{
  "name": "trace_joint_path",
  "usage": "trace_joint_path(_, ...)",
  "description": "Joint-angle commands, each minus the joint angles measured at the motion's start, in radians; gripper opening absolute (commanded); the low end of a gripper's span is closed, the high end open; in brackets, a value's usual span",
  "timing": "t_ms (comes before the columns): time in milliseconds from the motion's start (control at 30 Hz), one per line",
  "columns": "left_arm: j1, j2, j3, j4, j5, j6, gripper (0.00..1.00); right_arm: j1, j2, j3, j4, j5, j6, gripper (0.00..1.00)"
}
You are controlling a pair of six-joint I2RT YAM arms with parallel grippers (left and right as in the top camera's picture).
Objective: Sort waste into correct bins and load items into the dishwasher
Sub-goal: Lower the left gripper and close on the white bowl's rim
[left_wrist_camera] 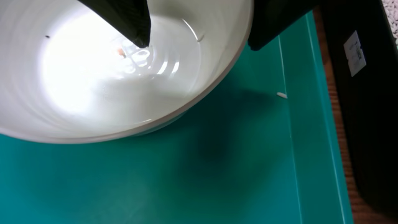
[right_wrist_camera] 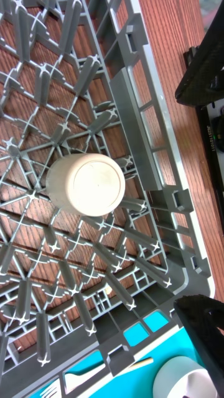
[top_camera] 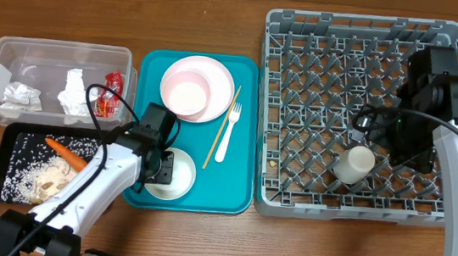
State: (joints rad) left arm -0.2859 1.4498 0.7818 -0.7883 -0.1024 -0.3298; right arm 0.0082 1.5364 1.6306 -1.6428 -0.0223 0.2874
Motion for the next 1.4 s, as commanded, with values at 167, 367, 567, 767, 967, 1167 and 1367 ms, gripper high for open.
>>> trace_joint_path(167, 0.006, 0.003, -0.01, 0.012, -0.009, 0.012, 0.5, -0.002, -0.018, 0.005, 0.006, -0.005, -0.003, 1.0)
trace_joint_path(367, 0.006, 0.003, -0.01, 0.013, -0.008, 0.011, 0.47, -0.002, -0.018, 0.005, 0.006, -0.005, -0.003, 1.0)
trace_joint_path(567, 0.006, 0.003, -0.01, 0.018, -0.001, 0.011, 0.44, -0.002, -0.018, 0.005, 0.006, -0.005, -0.003, 1.0)
trace_joint_path(767, 0.006, 0.003, -0.014, 0.035, 0.007, 0.011, 0.46, -0.002, -0.018, 0.005, 0.007, -0.005, -0.003, 1.0)
trace_joint_path(967, 0.006, 0.003, -0.025, 0.045, 0.029, 0.011, 0.45, -0.002, -0.018, 0.005, 0.007, -0.005, -0.003, 1.0)
trace_joint_path(1167, 0.006, 0.003, -0.028, 0.037, 0.029, 0.011, 0.38, -0.002, -0.018, 0.005, 0.008, -0.005, -0.003, 1.0)
trace_joint_path(1367, 0.006, 0.003, -0.04, 0.044, 0.028, 0.011, 0.31, -0.002, -0.018, 0.005, 0.008, -0.005, -0.003, 1.0)
